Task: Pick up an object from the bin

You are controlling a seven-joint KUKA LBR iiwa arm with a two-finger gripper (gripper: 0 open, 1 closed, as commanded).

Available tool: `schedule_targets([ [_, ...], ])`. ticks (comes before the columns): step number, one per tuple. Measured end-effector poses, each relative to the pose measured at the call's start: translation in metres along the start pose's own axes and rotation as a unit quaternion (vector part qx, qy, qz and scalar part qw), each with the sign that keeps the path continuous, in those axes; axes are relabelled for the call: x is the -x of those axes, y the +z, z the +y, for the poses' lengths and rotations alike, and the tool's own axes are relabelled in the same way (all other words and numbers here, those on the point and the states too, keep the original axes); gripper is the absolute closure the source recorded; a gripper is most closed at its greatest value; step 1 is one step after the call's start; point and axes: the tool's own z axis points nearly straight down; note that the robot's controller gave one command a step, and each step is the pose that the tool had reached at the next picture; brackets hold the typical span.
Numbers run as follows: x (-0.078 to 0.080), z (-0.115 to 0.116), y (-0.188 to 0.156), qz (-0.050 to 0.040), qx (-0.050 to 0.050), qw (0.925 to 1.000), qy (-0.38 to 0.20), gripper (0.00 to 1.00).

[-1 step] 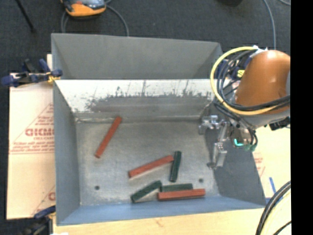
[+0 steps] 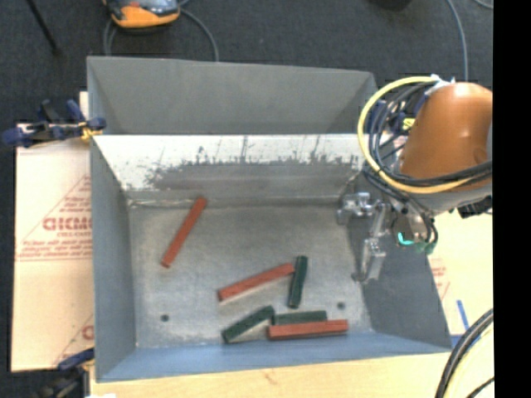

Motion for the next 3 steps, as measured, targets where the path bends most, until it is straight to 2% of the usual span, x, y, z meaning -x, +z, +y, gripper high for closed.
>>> schedule_targets([
  [1, 0.002, 0.006, 0.012, -0.0021, -0.001, 0.9997, -0.025, 0.0],
  [2, 0.0, 0.037, 0.047, 0.0001, 0.0, 0.9871, -0.16, 0.0],
  [3, -0.001, 0.044, 0.055, -0.0008, 0.001, 0.9812, -0.193, 0.0],
])
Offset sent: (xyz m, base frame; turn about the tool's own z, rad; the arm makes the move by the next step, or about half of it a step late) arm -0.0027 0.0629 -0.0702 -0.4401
